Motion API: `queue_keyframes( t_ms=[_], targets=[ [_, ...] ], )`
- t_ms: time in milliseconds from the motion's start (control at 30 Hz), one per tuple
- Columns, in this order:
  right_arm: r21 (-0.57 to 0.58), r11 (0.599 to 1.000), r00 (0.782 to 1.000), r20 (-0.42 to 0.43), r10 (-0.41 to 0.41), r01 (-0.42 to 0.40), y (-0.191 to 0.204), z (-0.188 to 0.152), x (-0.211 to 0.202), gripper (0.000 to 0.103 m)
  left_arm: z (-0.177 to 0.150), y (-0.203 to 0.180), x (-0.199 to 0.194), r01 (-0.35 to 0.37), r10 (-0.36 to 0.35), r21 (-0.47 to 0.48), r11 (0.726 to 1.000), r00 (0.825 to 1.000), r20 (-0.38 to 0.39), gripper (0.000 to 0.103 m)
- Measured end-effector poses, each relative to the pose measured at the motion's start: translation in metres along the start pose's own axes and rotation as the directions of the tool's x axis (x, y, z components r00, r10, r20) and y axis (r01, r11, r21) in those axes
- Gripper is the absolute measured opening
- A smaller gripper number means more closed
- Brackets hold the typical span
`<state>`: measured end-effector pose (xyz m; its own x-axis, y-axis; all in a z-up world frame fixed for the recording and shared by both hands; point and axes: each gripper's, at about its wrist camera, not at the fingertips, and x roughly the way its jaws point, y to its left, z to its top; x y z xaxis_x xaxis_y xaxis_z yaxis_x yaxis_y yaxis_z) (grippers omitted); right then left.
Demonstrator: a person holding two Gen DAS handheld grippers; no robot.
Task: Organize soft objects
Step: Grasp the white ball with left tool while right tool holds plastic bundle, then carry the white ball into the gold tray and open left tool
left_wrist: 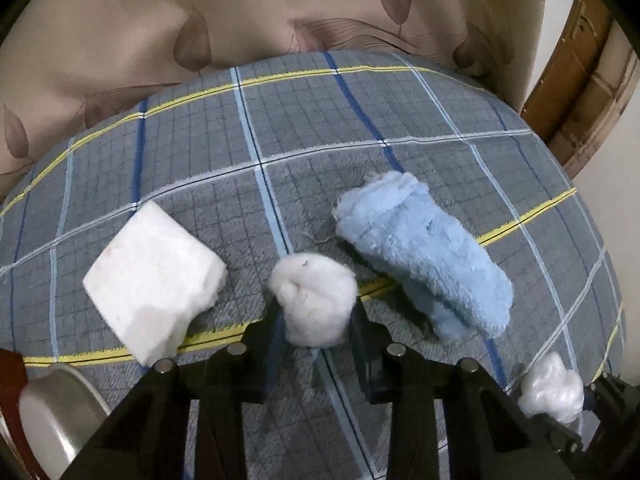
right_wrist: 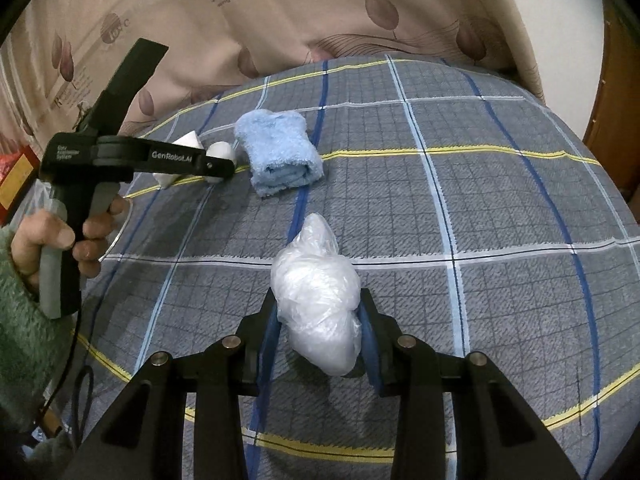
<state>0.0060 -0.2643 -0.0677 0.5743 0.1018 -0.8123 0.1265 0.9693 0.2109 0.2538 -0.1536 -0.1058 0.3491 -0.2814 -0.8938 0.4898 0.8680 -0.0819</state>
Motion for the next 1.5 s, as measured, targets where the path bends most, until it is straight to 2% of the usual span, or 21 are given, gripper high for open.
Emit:
queue_keyframes(
  t_ms=[333,567,767,967,1233,1500],
  targets=[
    [-0.009,1.0,1.0,0.016,-0.023,0.024,0.004,0.002,-0.008,0.034,-0.015,-0.013,-0.052,0.002,-0.005,0.053,0.999,0.998,0.061,0.029],
    [-0.025,0.999,0.998,0.041,-0.047,0.048,0.01,0.004,-0.017,0.034,-0.034,0.005,-0.1,-0.033,0.032,0.002,0.999,0.996,0.087,0.029],
    [-0.051,0.997,0.995,0.072,-0.062,0.066,0.022,0.006,-0.028,0.034,-0.054,0.047,-0.149,-0.083,0.092,-0.071,0.994,0.988,0.126,0.029],
    [-0.069,0.995,0.995,0.078,-0.061,0.066,0.035,0.006,-0.032,0.034,-0.074,0.118,-0.183,-0.162,0.186,-0.177,0.971,0.974,0.133,0.029],
    [-0.075,0.995,0.996,0.069,-0.063,0.068,0.046,0.006,-0.028,0.034,-0.094,0.201,-0.188,-0.235,0.272,-0.314,0.92,0.959,0.077,0.031],
    [-0.074,0.994,0.996,0.054,-0.076,0.08,0.05,0.007,-0.023,0.034,-0.102,0.247,-0.169,-0.271,0.295,-0.381,0.884,0.956,0.006,0.033]
  ],
)
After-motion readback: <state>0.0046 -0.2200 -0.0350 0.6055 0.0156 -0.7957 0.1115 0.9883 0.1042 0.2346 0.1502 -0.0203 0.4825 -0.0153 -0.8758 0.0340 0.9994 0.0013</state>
